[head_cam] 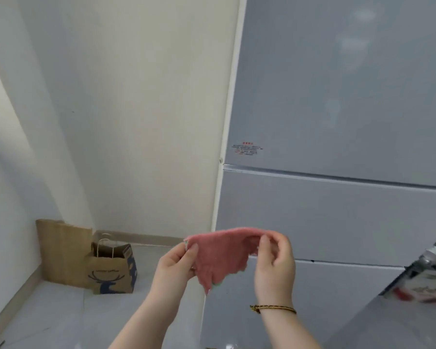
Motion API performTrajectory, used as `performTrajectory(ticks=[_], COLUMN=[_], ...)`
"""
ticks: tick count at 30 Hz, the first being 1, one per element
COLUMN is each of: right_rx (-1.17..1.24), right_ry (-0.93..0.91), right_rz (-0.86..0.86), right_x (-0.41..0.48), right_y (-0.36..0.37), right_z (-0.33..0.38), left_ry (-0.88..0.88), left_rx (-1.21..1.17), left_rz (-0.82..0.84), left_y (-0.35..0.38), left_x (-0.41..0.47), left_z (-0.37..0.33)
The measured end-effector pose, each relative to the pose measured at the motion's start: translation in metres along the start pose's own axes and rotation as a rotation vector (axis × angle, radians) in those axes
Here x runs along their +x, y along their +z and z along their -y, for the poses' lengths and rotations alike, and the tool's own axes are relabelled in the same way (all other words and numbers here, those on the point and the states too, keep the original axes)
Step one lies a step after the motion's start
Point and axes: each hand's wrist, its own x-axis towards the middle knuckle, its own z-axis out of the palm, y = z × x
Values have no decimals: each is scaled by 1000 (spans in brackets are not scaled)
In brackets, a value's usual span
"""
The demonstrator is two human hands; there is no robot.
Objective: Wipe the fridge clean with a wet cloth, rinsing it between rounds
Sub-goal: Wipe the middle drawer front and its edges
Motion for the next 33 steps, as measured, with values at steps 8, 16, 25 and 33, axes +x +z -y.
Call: performTrajectory(ticks=[8,16,25,33], right_rx=[-326,-994,-981,-1186], right_ry=[-639,-1254,-1798,-1693], right_rz=[-180,-84,264,667], right_x=[69,160,165,143], right_y=[10,-30,54,64], right_z=[-36,-73,-30,-93], left_ry=[60,259,15,102], left_rx=[130,275,26,109], left_rz=[250,41,20,-147], left_y=[32,44,33,18], left_x=[80,104,113,111], left_z=[-3,-5,6,1])
